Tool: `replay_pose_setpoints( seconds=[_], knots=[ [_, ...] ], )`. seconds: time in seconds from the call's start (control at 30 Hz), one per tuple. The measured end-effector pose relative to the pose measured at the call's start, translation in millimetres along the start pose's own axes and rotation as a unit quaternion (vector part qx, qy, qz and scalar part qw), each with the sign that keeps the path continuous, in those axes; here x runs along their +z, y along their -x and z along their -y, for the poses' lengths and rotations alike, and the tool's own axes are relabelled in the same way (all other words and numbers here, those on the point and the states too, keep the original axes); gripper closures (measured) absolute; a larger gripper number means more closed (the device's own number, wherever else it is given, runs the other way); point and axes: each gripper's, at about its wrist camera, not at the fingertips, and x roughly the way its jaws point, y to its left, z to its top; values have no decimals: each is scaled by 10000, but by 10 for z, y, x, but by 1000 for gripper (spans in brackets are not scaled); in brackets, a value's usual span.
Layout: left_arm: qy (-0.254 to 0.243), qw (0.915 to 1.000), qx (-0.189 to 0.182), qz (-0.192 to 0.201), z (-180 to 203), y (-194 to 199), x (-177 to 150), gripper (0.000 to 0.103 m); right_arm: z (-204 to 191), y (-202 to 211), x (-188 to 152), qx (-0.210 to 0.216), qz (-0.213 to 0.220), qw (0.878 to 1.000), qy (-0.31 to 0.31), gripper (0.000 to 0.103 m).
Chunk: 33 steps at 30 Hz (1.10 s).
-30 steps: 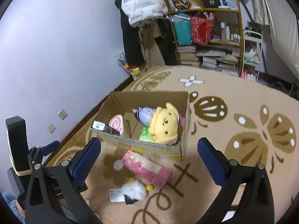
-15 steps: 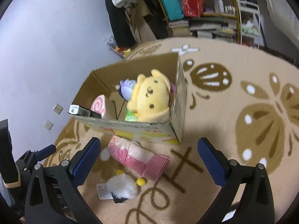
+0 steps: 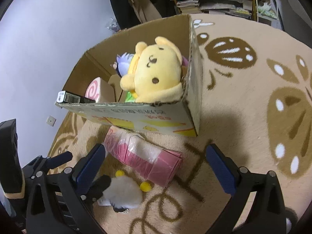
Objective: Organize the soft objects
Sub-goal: 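Move both tools back toward the white fluffy plush and pink roll, then grasp the white pompom plush with left tool while right tool grasps pink roll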
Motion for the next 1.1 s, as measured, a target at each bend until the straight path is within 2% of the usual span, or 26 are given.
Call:
replay_pose_setpoints(
  seconds=[0.37,0.6,0.8,0.9,1.1],
  knots=[
    [-102,9973,-321,-646,108,-370,-28,0,-10,-198,-30,-33,-326,9995,44,0],
    [56,9949,-179,-990,29,-569,-25,0,29,-283,-18,-170,-502,9986,38,0],
    [-171,9947,81,-1014,103,-655,-71,1,-41,-344,-37,-272,-576,9976,257,3],
    [-195,9941,118,-1059,199,-671,-154,7,-81,-399,-60,-317,-631,9968,377,5],
    [-197,9944,126,-1031,230,-647,-167,13,-147,-532,-94,-367,-728,9954,501,5]
  ],
)
